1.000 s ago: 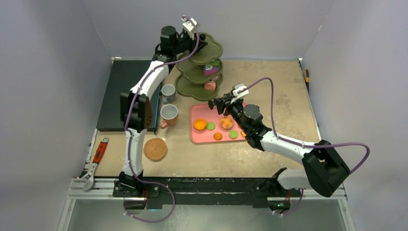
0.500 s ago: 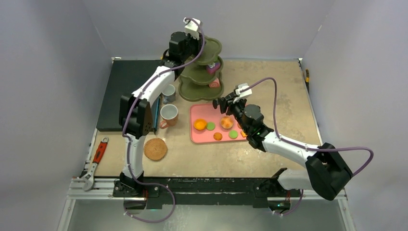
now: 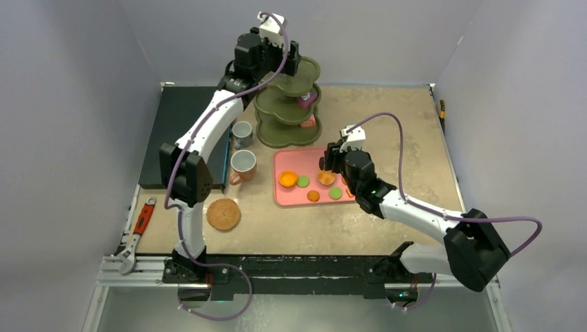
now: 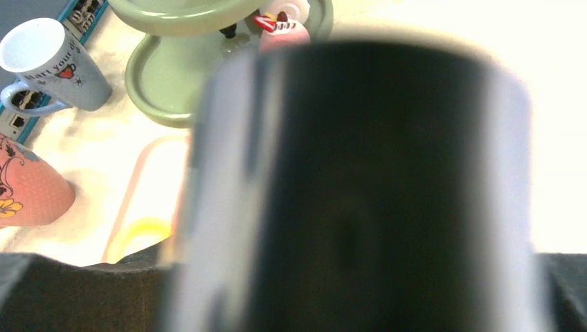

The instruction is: Serve the afternoon tea

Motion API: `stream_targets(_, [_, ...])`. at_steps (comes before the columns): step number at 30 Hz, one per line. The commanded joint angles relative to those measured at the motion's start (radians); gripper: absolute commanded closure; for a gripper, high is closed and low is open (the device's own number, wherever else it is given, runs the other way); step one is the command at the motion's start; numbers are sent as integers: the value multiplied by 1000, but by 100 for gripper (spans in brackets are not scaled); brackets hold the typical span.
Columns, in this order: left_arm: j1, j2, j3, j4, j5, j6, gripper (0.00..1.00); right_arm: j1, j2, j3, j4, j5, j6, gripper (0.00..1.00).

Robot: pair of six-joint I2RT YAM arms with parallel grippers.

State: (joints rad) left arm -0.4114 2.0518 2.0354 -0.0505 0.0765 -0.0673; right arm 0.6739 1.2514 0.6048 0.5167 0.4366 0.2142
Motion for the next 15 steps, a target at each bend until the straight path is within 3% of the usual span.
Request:
stream_targets(1, [58, -99, 62, -132, 64, 17, 1, 1, -74, 28, -77, 33, 35, 40])
stream_targets(9, [154, -224, -10, -349, 157, 95, 1, 12, -82, -11, -73, -31, 29, 38])
stream_targets(15, [157, -249, -4, -561, 112, 213, 1, 24, -28, -19, -21, -46, 27, 37])
